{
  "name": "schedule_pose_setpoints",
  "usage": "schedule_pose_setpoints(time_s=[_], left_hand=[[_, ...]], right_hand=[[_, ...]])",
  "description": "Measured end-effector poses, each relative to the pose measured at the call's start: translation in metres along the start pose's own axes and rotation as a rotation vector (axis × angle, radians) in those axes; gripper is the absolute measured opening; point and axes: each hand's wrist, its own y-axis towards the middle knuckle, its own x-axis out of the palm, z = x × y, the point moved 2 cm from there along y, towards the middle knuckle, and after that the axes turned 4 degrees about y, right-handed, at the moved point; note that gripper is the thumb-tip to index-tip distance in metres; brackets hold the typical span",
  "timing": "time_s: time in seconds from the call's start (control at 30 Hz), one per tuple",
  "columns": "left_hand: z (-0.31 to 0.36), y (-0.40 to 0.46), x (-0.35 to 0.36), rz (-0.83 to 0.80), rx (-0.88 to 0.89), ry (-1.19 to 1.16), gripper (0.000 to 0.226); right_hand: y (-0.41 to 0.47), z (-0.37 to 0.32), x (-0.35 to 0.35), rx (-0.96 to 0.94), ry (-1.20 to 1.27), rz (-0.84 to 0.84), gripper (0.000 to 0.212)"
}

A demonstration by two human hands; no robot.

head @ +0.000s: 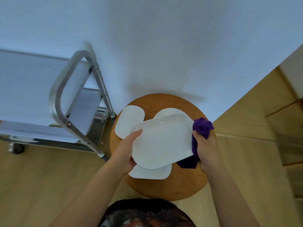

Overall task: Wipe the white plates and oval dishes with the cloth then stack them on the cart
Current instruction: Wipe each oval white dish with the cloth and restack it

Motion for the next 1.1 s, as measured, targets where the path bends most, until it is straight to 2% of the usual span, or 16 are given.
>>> schedule_pose_setpoints(time_s=[0.1,0.17,0.2,0.3,0.37,0.43,0.47,0.5,0.57,0.63,0.7,0.8,0.87,1.0,1.1], left_hand=[[0.002,-0.009,0.011,-0.157,-0.042,-0.231,0.037],[0.002,-0.012,0.013,-0.215,-0.036,-0.270,0.043],[0.002,-0.013,0.014,-0.235,-0.029,-0.272,0.046],[0.004,-0.016,0.014,-0.223,0.017,-0.271,0.051],[0.005,-0.019,0.016,-0.216,0.040,-0.264,0.051],[0.006,-0.023,0.021,-0.219,0.039,-0.268,0.052],[0.007,-0.025,0.025,-0.216,0.041,-0.266,0.053],[0.007,-0.026,0.028,-0.207,0.049,-0.257,0.054],[0.010,-0.032,0.035,-0.180,0.081,-0.209,0.058],[0.011,-0.040,0.044,-0.166,0.127,-0.134,0.065],[0.010,-0.048,0.054,-0.164,0.179,-0.072,0.063],[0.016,-0.059,0.063,-0.137,0.275,0.015,0.054],[0.022,-0.064,0.064,-0.133,0.289,0.041,0.056],[0.027,-0.072,0.064,-0.145,0.363,0.067,0.067],[0.030,-0.078,0.066,-0.094,0.444,0.101,0.066]], right_hand=[[-0.014,-0.009,-0.007,-0.015,-0.009,0.006,0.011],[-0.022,-0.021,-0.015,-0.016,0.011,0.022,0.024],[-0.027,-0.031,-0.019,-0.047,0.003,0.035,0.023],[-0.044,-0.071,-0.029,-0.212,-0.059,0.073,0.033],[-0.057,-0.100,-0.031,-0.310,-0.030,0.008,0.034],[-0.067,-0.121,-0.030,-0.337,0.069,-0.130,0.030],[-0.070,-0.126,-0.029,-0.322,0.071,-0.186,0.042],[-0.072,-0.127,-0.025,-0.312,-0.035,-0.229,0.061],[-0.065,-0.118,-0.011,-0.316,-0.454,-0.185,0.089],[-0.052,-0.096,0.004,-0.356,-0.857,-0.097,0.093],[-0.045,-0.076,0.017,-0.396,-1.059,0.031,0.084],[-0.039,-0.068,0.031,-0.446,-0.963,0.196,0.074],[-0.038,-0.069,0.039,-0.440,-0.860,0.237,0.072],[-0.051,-0.069,0.058,-0.508,-0.676,0.178,0.070],[-0.072,-0.071,0.072,-0.579,-0.554,0.074,0.073]])
